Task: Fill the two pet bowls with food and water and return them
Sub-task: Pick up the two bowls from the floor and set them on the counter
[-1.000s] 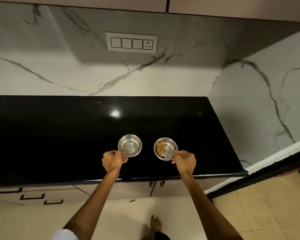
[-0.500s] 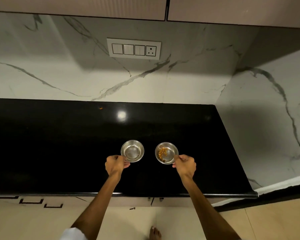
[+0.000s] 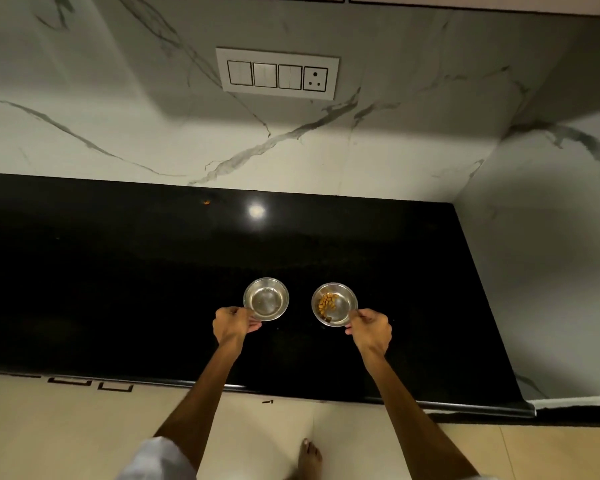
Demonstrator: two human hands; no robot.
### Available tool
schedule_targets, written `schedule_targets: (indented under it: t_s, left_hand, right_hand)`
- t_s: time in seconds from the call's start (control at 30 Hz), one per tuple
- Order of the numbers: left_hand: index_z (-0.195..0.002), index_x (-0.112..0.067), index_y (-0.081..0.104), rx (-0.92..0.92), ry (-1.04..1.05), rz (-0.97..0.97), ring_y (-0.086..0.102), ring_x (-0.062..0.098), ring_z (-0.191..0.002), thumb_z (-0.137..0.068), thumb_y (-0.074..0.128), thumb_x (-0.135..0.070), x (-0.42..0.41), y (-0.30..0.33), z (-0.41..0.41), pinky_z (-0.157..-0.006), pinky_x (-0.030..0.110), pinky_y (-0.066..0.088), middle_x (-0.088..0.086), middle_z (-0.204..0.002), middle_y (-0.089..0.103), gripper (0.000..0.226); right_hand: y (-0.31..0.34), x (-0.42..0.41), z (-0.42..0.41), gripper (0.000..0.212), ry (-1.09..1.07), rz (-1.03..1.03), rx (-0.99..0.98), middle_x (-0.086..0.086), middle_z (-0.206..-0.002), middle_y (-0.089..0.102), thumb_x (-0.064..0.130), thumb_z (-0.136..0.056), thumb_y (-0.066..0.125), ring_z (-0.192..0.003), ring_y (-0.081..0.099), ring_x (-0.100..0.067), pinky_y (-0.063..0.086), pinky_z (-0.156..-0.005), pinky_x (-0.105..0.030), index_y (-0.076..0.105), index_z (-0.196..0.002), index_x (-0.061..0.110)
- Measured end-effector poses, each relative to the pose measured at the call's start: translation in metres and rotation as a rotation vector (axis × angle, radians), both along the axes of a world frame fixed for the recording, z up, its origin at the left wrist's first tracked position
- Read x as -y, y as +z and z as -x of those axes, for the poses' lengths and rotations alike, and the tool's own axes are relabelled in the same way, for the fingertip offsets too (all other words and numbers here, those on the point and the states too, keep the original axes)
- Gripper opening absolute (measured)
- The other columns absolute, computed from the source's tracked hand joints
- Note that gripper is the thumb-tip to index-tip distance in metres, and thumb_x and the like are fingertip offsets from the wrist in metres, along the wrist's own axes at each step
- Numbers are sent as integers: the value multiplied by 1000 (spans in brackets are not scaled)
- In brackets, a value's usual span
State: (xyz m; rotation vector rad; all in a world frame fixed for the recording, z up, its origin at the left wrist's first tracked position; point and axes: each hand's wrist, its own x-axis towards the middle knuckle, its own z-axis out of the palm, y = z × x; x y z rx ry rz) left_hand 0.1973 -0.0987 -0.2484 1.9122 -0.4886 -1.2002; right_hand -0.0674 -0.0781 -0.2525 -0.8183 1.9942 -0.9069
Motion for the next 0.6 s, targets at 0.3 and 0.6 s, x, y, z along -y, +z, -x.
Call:
schedule_targets:
  t_s: [0.3,0.6]
  left_hand:
    - [-95,12,71,-26,3,-14,76,35,-79,-92,62,6,0,-12,2,-82,45,64,27,-83,74,11]
    - [-96,11,71,-24,-23,-28,77,34,-82,-92,64,4,1,-17,3,-80,42,64,25,-85,75,11]
  right_hand:
    - [-10,9,0,12,6,-28,-22,-4,-78,77,21,-99,69,-79,76,-19,60,-87,-41,78,-103,13]
    - [-16,9,2,8,-9,-38,-18,-4,-80,76,16,-99,69,-82,76,-22,60,-88,-45,76,-102,15]
